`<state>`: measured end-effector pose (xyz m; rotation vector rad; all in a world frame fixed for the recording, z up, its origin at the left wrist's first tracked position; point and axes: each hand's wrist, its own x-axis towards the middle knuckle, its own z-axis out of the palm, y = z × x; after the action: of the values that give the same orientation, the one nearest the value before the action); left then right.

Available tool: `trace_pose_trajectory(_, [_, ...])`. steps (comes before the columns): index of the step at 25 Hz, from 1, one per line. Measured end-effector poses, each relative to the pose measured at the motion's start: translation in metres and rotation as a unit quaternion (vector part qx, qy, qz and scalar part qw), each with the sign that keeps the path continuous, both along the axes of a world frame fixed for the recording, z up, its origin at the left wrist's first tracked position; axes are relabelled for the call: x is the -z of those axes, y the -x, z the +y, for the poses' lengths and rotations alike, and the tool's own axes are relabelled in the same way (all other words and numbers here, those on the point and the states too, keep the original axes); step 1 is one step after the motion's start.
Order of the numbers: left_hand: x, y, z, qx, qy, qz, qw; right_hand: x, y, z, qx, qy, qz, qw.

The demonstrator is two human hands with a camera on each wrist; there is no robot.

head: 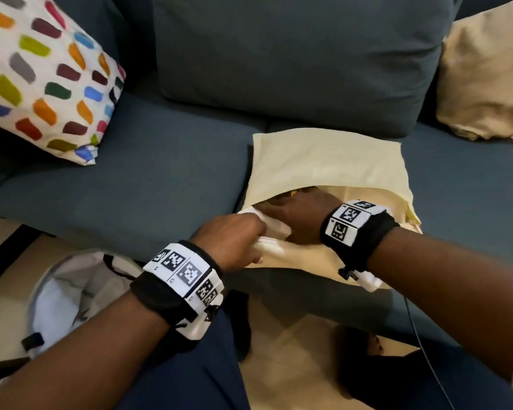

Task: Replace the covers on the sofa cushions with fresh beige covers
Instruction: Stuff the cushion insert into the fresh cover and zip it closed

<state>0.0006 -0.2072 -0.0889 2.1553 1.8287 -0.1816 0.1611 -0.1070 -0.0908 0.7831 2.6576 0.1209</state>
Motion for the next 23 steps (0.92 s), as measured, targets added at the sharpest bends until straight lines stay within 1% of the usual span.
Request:
trace_pose_trajectory(2, [0.002, 0.012, 0.004, 0.014, 0.065, 0.048, 0.997, 0.011, 0.006, 0.006, -0.014, 0.023, -0.079, 0.997])
trace_pose_trajectory(3, [0.001, 0.018, 0.007, 0.026, 0.067, 0.082, 0.994, 0.013, 0.005, 0.008, -0.03, 0.041, -0.107, 0.993])
trace_pose_trajectory(4, [-0.001, 0.022, 0.009, 0.042, 0.042, 0.109, 0.992, 0.013, 0.001, 0.009, -0.046, 0.058, -0.134, 0.988])
trace_pose_trajectory(5, [-0.006, 0.024, 0.013, 0.06, -0.008, 0.122, 0.991, 0.009, -0.003, 0.011, -0.052, 0.071, -0.15, 0.985])
trace_pose_trajectory(6, [-0.008, 0.025, 0.016, 0.076, -0.06, 0.114, 0.989, 0.005, -0.005, 0.011, -0.048, 0.074, -0.156, 0.984])
trace_pose_trajectory(7, [-0.011, 0.023, 0.019, 0.088, -0.092, 0.089, 0.988, 0.001, -0.005, 0.011, -0.034, 0.072, -0.153, 0.985])
trace_pose_trajectory(8, [-0.011, 0.021, 0.02, 0.098, -0.098, 0.056, 0.989, -0.002, -0.004, 0.011, -0.036, 0.065, -0.139, 0.988])
trace_pose_trajectory(9, [-0.009, 0.019, 0.019, 0.099, -0.082, 0.029, 0.991, -0.001, -0.002, 0.006, -0.05, 0.062, -0.111, 0.991])
trace_pose_trajectory(10, [-0.004, 0.019, 0.02, 0.092, -0.048, 0.023, 0.994, 0.002, 0.001, 0.003, -0.071, 0.05, -0.107, 0.99])
trace_pose_trajectory(12, [0.007, 0.024, 0.025, 0.078, 0.032, 0.073, 0.994, 0.01, 0.009, 0.003, -0.073, 0.04, -0.096, 0.992])
trace_pose_trajectory(13, [0.012, 0.028, 0.028, 0.086, 0.054, 0.104, 0.989, 0.013, 0.011, 0.003, -0.053, 0.046, -0.081, 0.994])
trace_pose_trajectory(15, [0.017, 0.034, 0.034, 0.119, 0.051, 0.136, 0.982, 0.012, 0.007, 0.0, -0.017, 0.038, -0.06, 0.997])
trace_pose_trajectory(17, [0.017, 0.033, 0.037, 0.147, 0.034, 0.151, 0.977, 0.013, -0.02, -0.004, -0.025, 0.004, -0.081, 0.996])
trace_pose_trajectory(19, [0.019, 0.028, 0.036, 0.164, 0.031, 0.185, 0.969, 0.011, -0.066, -0.003, -0.031, -0.008, -0.143, 0.989])
trace_pose_trajectory(21, [0.021, 0.02, 0.035, 0.182, 0.031, 0.233, 0.955, 0.006, -0.11, -0.005, -0.007, 0.035, -0.193, 0.981])
trace_pose_trajectory(22, [0.02, 0.015, 0.038, 0.189, 0.028, 0.253, 0.949, -0.001, -0.125, -0.006, 0.02, 0.064, -0.213, 0.975])
trace_pose_trajectory(23, [0.017, 0.008, 0.043, 0.192, 0.028, 0.266, 0.944, -0.008, -0.138, -0.007, 0.054, 0.09, -0.215, 0.971])
